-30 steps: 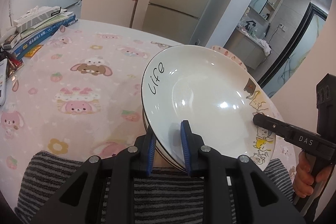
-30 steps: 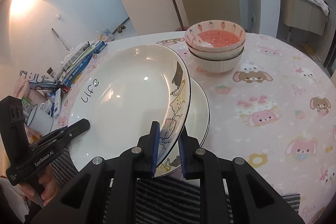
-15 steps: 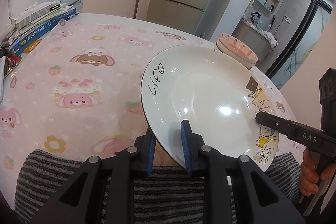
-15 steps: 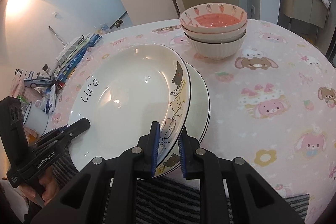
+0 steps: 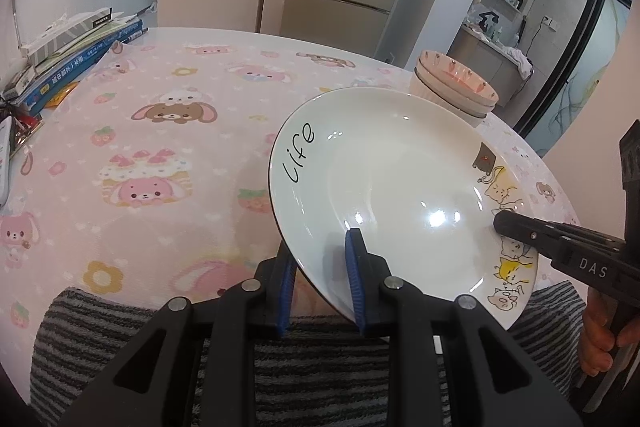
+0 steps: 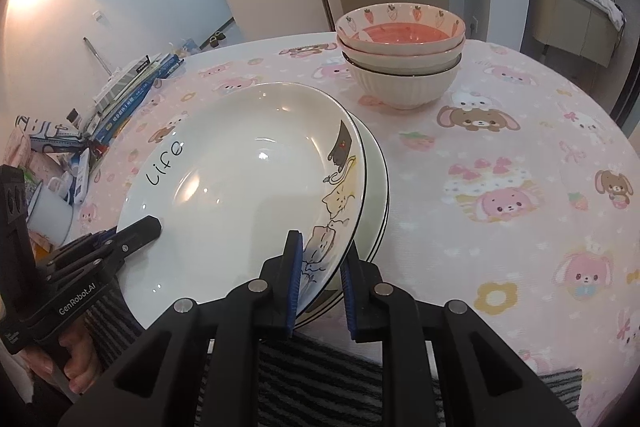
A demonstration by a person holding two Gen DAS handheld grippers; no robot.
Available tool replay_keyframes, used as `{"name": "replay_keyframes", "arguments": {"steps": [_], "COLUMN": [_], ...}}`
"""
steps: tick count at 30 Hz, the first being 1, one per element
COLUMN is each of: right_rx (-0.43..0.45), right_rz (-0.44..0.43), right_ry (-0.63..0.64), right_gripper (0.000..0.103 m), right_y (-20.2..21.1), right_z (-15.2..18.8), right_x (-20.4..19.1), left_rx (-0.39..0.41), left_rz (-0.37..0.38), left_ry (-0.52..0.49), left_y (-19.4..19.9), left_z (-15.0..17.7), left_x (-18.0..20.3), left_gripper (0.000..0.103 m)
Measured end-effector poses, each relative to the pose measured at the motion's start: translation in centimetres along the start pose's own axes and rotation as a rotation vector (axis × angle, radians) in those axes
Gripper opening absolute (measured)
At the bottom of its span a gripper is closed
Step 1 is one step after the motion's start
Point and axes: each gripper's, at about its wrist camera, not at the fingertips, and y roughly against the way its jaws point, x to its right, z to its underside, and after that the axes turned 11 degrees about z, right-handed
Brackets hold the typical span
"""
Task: Organize plates and bowls
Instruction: 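Lower the held plate onto the 'Life' plate stack with both grippers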
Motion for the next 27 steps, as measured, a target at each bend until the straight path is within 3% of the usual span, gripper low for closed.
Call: {"name": "replay_keyframes", "arguments": {"steps": [16,27], "right_rx": [0.039,0.143], "right_rz": [0.062,0.118], "right_ry": [0.028,0.069], "right_gripper": [0.022,0.022], "right_y": [0.4,0.0], "right_z": [0.4,0.9], "right_x": [-0.7,-1.2], "left_rx": [-0.011,0.0], "left_rz": [-0.076,-0.087], "left_ry": [-0.039,-0.045], "left_y": [-0.7,-1.3], "left_z": [-0.3,-0.5], "left_x": [0.8,0.5], "left_gripper": [0.023,0.024]}}
